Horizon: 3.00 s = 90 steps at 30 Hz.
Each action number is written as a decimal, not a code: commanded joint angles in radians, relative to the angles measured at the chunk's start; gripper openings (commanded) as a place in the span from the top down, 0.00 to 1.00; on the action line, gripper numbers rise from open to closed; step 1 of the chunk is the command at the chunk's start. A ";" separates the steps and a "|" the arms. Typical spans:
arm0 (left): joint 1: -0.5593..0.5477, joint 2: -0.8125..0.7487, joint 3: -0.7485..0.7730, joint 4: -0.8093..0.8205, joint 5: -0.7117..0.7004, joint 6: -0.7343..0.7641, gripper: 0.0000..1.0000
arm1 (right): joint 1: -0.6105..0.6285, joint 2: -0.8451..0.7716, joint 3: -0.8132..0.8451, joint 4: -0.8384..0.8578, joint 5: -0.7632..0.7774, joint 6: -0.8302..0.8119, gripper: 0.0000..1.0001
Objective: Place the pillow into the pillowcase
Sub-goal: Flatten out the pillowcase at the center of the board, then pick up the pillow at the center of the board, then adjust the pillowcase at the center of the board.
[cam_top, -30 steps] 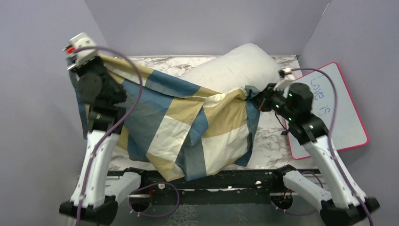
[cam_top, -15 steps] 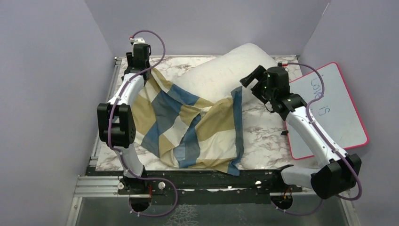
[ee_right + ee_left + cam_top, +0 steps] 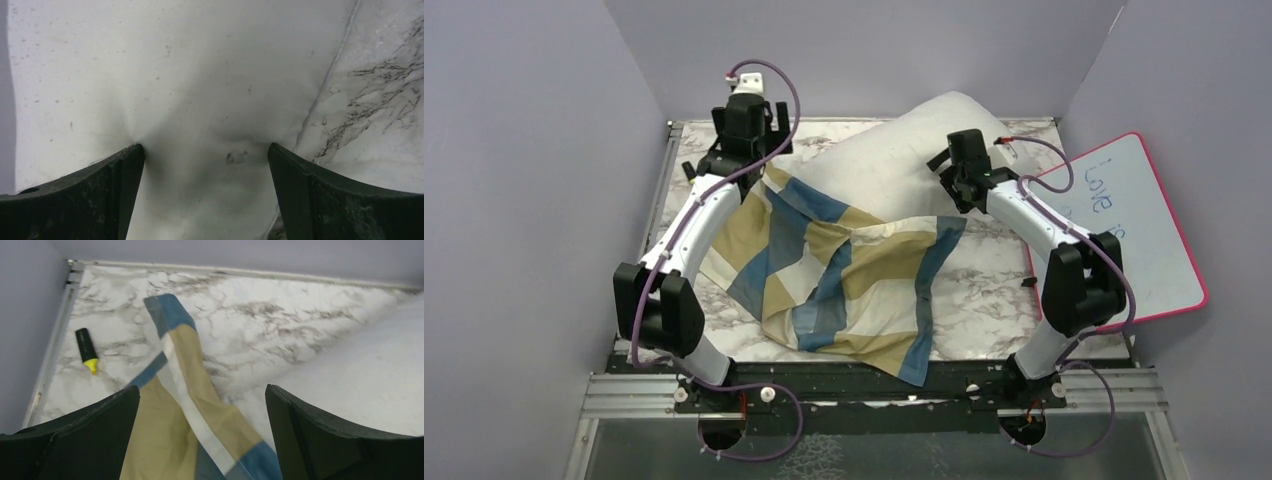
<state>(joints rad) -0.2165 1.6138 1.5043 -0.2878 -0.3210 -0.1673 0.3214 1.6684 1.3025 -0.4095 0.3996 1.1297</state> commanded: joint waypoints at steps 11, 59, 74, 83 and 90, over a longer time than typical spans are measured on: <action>-0.123 -0.089 -0.247 0.063 0.237 0.024 0.02 | -0.008 0.138 0.094 0.504 -0.278 -0.475 0.99; 0.142 -0.258 -0.667 0.222 0.245 -0.968 0.19 | -0.008 0.025 0.273 0.894 -0.525 -1.154 1.00; 0.127 0.158 -0.642 0.628 0.377 -1.179 0.18 | -0.008 -0.005 0.252 0.900 -0.562 -1.170 1.00; 0.132 0.152 -0.568 0.410 0.170 -1.119 1.00 | -0.008 -0.013 0.307 0.927 -0.451 -1.290 1.00; 0.151 0.097 -0.448 0.047 -0.073 -1.019 1.00 | -0.008 0.010 0.429 0.983 -0.341 -1.367 1.00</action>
<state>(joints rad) -0.0853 1.7824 1.0130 -0.0250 -0.1875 -1.2530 0.3206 1.7542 1.5768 0.2668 -0.0433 -0.1345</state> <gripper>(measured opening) 0.011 0.049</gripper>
